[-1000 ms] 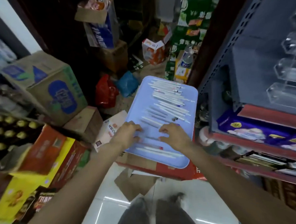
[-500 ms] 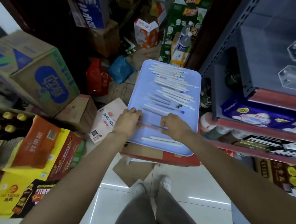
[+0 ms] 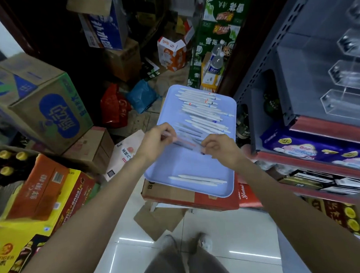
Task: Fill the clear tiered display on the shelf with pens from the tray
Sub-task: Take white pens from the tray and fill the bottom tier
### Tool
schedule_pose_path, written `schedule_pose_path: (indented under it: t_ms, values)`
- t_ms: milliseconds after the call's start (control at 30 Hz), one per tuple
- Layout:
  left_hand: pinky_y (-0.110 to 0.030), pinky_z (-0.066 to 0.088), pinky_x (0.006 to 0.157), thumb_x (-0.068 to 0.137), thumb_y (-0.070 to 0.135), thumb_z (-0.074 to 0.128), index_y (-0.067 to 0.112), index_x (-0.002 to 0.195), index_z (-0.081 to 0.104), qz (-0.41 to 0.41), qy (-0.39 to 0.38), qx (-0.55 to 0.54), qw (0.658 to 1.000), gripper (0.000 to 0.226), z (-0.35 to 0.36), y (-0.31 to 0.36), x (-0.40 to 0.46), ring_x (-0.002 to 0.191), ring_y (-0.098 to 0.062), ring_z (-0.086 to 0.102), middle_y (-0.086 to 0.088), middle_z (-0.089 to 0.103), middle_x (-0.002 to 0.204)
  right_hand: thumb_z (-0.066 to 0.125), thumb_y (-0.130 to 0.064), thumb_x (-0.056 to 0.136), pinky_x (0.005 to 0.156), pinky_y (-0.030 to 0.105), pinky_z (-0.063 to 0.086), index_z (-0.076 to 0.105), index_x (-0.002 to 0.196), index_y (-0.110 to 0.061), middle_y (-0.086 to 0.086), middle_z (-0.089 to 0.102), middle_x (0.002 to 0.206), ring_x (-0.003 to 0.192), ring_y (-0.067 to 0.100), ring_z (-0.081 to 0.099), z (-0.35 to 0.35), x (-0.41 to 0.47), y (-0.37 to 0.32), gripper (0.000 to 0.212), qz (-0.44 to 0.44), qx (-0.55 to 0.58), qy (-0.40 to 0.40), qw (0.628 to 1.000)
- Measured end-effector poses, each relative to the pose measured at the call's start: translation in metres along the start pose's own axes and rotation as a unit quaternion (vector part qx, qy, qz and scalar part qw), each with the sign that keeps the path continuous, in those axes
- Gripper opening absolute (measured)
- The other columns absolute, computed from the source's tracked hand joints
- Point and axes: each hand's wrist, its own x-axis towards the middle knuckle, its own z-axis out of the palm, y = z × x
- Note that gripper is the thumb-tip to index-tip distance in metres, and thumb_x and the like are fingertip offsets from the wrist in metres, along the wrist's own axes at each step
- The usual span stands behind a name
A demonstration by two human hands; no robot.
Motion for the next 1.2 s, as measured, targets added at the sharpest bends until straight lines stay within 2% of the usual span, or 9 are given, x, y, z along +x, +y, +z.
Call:
schedule_pose_path:
  t_ms: [100, 200, 300, 400, 567, 667, 867, 967, 1200]
  values:
    - [-0.031, 0.046, 0.072, 0.086, 0.006, 0.064, 0.021, 0.082, 0.060, 0.001, 0.030, -0.131, 0.991, 0.016, 0.002, 0.032, 0.009, 0.075, -0.024, 0.059, -0.014, 0.060, 0.085, 0.063, -0.009, 0.088, 0.069, 0.028, 0.053, 0.060, 0.090, -0.013, 0.006, 0.065, 0.075, 0.080, 0.025, 0.061, -0.020, -0.009, -0.008, 0.005, -0.012, 0.093, 0.046, 0.995]
    - [-0.025, 0.051, 0.075, 0.084, 0.003, 0.065, 0.021, 0.108, 0.053, -0.024, 0.059, -0.251, 0.966, 0.033, 0.013, 0.070, 0.020, 0.076, -0.016, 0.061, -0.005, 0.060, 0.076, 0.064, -0.005, 0.086, 0.057, 0.016, 0.050, 0.060, 0.083, -0.014, 0.003, 0.063, 0.073, 0.070, 0.011, 0.062, -0.041, -0.019, -0.013, 0.010, -0.013, 0.166, 0.103, 0.981]
    - [-0.024, 0.050, 0.076, 0.086, 0.007, 0.064, 0.018, 0.117, 0.048, -0.069, 0.042, -0.363, 0.928, 0.036, 0.029, 0.108, 0.033, 0.082, -0.012, 0.063, -0.001, 0.064, 0.081, 0.065, -0.007, 0.085, 0.057, 0.016, 0.051, 0.061, 0.079, -0.019, 0.008, 0.065, 0.075, 0.072, 0.014, 0.064, -0.065, -0.031, -0.016, 0.015, -0.028, 0.204, 0.155, 0.966]
    - [-0.027, 0.046, 0.075, 0.090, 0.015, 0.060, 0.009, 0.099, 0.062, -0.073, -0.031, -0.325, 0.942, 0.011, 0.055, 0.151, 0.041, 0.082, -0.011, 0.064, -0.001, 0.066, 0.085, 0.065, -0.007, 0.086, 0.053, 0.015, 0.050, 0.060, 0.076, -0.020, 0.007, 0.065, 0.074, 0.065, 0.008, 0.063, -0.092, -0.043, -0.021, 0.016, -0.040, 0.225, 0.201, 0.952]
    - [-0.021, 0.048, 0.072, 0.091, 0.019, 0.058, 0.010, 0.098, 0.066, -0.049, -0.052, -0.328, 0.942, 0.014, 0.099, 0.212, 0.045, 0.079, -0.011, 0.060, 0.000, 0.065, 0.083, 0.061, -0.011, 0.089, 0.047, 0.017, 0.047, 0.062, 0.091, -0.010, 0.002, 0.066, 0.071, 0.057, 0.010, 0.061, -0.143, -0.074, -0.011, 0.002, -0.041, 0.234, 0.234, 0.943]
    - [-0.017, 0.054, 0.067, 0.092, 0.017, 0.057, 0.014, 0.090, 0.067, -0.019, -0.049, -0.337, 0.940, 0.011, 0.120, 0.242, 0.050, 0.071, -0.007, 0.061, 0.001, 0.065, 0.078, 0.058, -0.017, 0.092, 0.044, 0.016, 0.045, 0.065, 0.095, -0.008, 0.004, 0.066, 0.071, 0.052, 0.013, 0.058, -0.176, -0.097, 0.004, 0.012, -0.042, 0.204, 0.237, 0.949]
    - [-0.018, 0.056, 0.064, 0.092, 0.014, 0.056, 0.005, 0.100, 0.066, 0.008, -0.023, -0.341, 0.940, 0.016, 0.160, 0.292, 0.058, 0.073, -0.009, 0.066, -0.002, 0.066, 0.079, 0.053, 0.002, 0.091, 0.058, 0.010, 0.050, 0.062, 0.110, 0.002, 0.006, 0.063, 0.077, 0.052, -0.003, 0.058, -0.250, -0.134, 0.045, 0.021, -0.083, 0.207, 0.227, 0.948]
    - [-0.022, 0.058, 0.066, 0.092, 0.015, 0.055, 0.011, 0.094, 0.065, 0.012, -0.034, -0.339, 0.940, 0.011, 0.183, 0.308, 0.058, 0.077, -0.012, 0.067, -0.003, 0.065, 0.081, 0.051, 0.001, 0.092, 0.053, 0.013, 0.051, 0.062, 0.106, -0.002, 0.005, 0.064, 0.077, 0.050, 0.001, 0.057, -0.280, -0.147, 0.067, 0.017, -0.084, 0.203, 0.222, 0.950]
    - [-0.022, 0.056, 0.060, 0.091, 0.012, 0.057, 0.006, 0.096, 0.066, 0.047, -0.035, -0.336, 0.940, 0.012, 0.234, 0.351, 0.061, 0.076, -0.014, 0.065, -0.006, 0.063, 0.081, 0.054, 0.000, 0.091, 0.051, 0.019, 0.052, 0.058, 0.098, -0.002, 0.013, 0.065, 0.078, 0.050, 0.011, 0.065, -0.319, -0.160, 0.094, 0.008, -0.113, 0.202, 0.158, 0.960]
